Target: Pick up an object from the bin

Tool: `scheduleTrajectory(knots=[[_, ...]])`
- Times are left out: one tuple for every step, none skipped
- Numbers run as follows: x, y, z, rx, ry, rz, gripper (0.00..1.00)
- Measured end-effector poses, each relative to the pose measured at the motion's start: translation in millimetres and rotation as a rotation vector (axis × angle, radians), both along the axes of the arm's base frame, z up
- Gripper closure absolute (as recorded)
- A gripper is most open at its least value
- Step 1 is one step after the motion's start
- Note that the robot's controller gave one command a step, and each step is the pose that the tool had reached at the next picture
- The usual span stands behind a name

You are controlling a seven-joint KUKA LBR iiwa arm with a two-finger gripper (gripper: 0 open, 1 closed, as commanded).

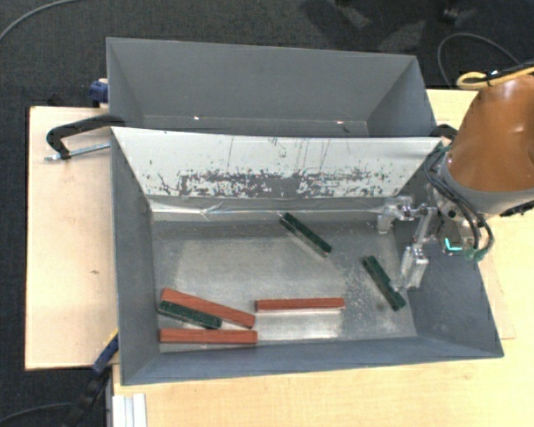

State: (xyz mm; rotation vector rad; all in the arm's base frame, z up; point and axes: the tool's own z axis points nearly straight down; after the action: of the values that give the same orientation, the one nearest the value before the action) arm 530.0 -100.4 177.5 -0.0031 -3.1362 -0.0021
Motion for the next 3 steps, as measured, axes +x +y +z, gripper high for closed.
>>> scheduleTrajectory(knots=[[16.6, 59.8, -107.0, 0.001, -0.006, 0.328, 0.0], [-5.4, 49.1, -77.7, 0.001, -0.007, 0.768, 0.0], [-28.6, 113.3, -107.7, 0.006, -0.005, 0.974, 0.0]])
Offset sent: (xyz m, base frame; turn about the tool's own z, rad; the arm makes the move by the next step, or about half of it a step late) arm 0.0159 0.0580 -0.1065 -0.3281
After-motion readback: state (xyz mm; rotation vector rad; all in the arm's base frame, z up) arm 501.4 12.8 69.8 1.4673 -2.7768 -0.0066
